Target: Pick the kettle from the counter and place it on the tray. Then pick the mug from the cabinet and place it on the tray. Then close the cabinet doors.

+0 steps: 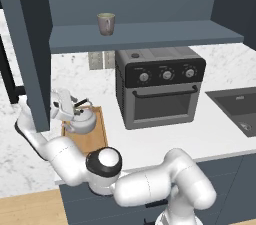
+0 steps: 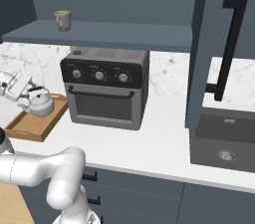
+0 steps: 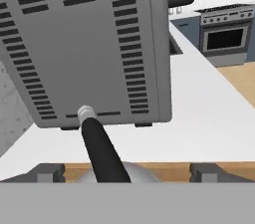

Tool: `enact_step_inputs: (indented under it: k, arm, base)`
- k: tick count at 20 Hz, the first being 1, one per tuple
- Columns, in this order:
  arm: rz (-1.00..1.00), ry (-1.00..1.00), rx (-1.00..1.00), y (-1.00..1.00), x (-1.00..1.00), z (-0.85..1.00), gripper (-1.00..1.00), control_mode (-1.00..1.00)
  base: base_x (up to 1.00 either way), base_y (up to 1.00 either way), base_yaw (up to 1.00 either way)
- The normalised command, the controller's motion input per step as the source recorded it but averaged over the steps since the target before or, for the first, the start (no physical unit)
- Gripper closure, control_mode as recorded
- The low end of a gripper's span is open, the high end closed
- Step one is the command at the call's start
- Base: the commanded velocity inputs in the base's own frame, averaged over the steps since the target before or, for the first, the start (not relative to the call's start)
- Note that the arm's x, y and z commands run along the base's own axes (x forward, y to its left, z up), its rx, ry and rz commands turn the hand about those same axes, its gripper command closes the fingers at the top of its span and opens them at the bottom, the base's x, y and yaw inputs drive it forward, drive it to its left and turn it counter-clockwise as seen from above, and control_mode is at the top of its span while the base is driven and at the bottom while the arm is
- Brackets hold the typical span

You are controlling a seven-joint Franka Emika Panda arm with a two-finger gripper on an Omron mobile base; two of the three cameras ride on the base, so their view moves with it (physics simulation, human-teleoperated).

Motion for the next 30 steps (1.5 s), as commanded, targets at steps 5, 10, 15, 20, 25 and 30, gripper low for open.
enact_step_inputs:
  k: [5, 10, 15, 20, 25, 30]
  arm:
    - [0.1, -0.05, 0.0, 0.0, 0.0, 0.0, -1.0, -1.0]
    - [0.06, -0.06, 0.0, 0.0, -0.01, 0.06, -1.0, -1.0]
    - [0.04, -0.11, -0.01, 0.01, -0.13, 0.08, -1.0, -1.0]
    - [0.01, -0.12, -0.01, 0.0, -0.23, 0.12, -1.0, -1.0]
    - [0.0, -0.09, -0.02, 0.0, -0.19, 0.05, -1.0, -1.0]
    - [0.01, -0.03, -0.01, -0.02, -0.19, 0.08, -1.0, -1.0]
  base:
    - [0.0, 0.0, 0.0]
    - [0.0, 0.0, 0.0]
    - [0.0, 0.0, 0.0]
    - [0.0, 0.0, 0.0]
    - [0.0, 0.0, 0.0]
    - [0.0, 0.0, 0.0]
